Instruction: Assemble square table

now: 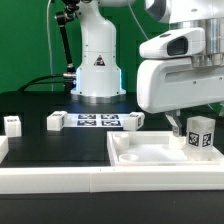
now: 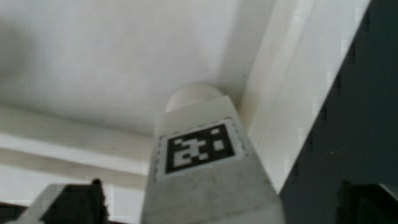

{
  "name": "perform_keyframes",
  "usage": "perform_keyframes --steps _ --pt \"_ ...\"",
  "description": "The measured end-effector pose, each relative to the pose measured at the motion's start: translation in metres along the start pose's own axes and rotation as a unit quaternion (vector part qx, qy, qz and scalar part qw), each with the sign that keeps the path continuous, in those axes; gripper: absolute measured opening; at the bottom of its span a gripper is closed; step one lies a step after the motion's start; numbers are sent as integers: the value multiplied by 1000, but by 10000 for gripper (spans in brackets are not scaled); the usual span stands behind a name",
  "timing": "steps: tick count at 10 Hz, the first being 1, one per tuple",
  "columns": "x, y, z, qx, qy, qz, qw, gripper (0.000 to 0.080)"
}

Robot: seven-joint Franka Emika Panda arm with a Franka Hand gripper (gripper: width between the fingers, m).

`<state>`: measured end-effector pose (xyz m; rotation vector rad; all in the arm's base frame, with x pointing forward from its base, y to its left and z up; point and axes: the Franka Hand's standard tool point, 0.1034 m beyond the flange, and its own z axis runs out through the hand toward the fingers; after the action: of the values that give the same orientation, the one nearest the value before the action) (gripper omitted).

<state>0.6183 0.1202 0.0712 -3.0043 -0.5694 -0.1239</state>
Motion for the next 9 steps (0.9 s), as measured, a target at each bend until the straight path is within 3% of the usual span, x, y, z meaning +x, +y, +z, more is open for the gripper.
perform_keyframes --steps 3,4,5,6,9 --pt "-1 2 1 -3 -2 -69 998 649" --pt "-1 2 2 -3 -2 -69 998 498" --pt "-1 2 2 -3 -3 -68 998 498" --pt "-1 2 2 -3 -3 -67 998 323" --pt "-1 2 2 -2 -2 -14 1000 287"
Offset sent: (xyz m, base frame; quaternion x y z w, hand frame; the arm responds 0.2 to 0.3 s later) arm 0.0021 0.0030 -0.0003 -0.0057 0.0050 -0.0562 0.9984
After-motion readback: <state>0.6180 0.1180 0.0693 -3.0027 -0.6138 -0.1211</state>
